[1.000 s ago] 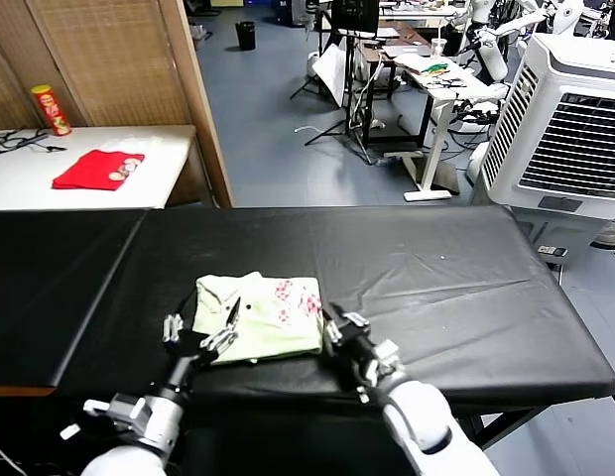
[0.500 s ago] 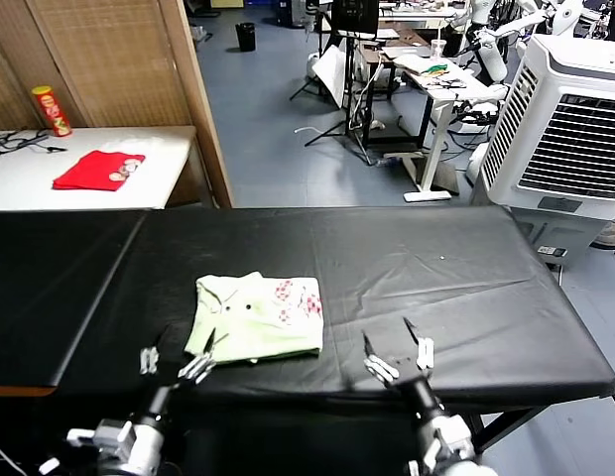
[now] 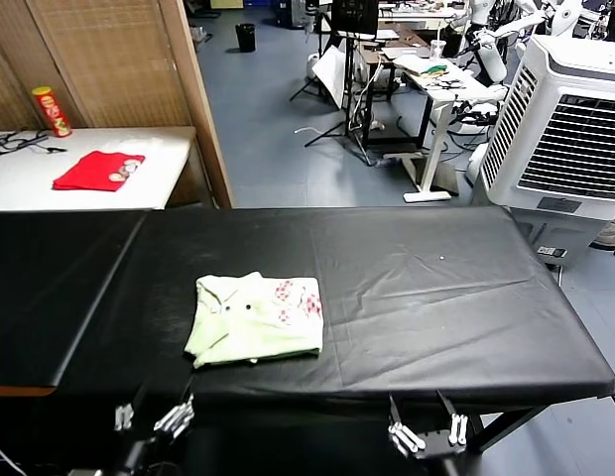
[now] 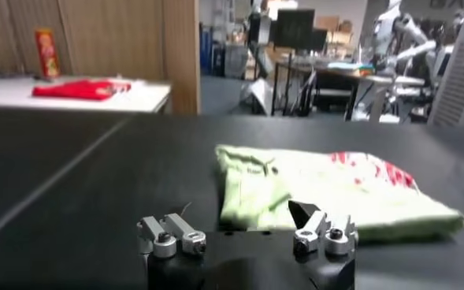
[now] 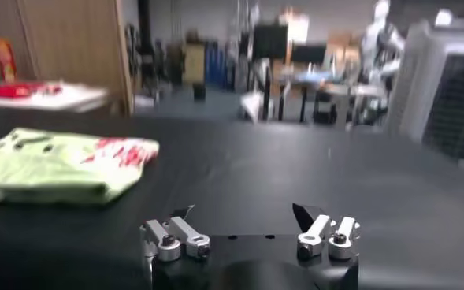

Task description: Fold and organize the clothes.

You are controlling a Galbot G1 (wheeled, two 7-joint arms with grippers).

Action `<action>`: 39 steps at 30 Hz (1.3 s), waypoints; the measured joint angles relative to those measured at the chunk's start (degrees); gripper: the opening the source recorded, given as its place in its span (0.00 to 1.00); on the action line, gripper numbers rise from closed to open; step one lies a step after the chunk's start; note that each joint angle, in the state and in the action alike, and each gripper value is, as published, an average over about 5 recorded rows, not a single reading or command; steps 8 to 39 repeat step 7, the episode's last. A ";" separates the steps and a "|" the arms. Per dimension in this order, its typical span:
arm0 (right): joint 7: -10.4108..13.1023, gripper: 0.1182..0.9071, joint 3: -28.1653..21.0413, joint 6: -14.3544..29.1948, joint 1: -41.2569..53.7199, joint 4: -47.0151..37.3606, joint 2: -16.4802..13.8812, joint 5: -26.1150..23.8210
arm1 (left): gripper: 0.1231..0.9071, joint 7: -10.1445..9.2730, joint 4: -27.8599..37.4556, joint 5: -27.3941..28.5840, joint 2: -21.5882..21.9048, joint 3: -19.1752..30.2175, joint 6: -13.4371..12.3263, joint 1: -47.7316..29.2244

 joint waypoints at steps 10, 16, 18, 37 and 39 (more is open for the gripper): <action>0.75 0.86 -0.30 -1.41 -1.97 2.33 0.14 -0.01 | 0.86 -0.05 -1.72 -0.12 -0.19 -1.15 -0.05 3.96; 0.75 0.86 -0.30 -1.41 -1.97 2.33 0.14 -0.01 | 0.86 -0.05 -1.72 -0.12 -0.19 -1.15 -0.05 3.96; 0.75 0.86 -0.30 -1.41 -1.97 2.33 0.14 -0.01 | 0.86 -0.05 -1.72 -0.12 -0.19 -1.15 -0.05 3.96; 0.75 0.86 -0.30 -1.41 -1.97 2.33 0.14 -0.01 | 0.86 -0.05 -1.72 -0.12 -0.19 -1.15 -0.05 3.96; 0.75 0.86 -0.30 -1.41 -1.97 2.33 0.14 -0.01 | 0.86 -0.05 -1.72 -0.12 -0.19 -1.15 -0.05 3.96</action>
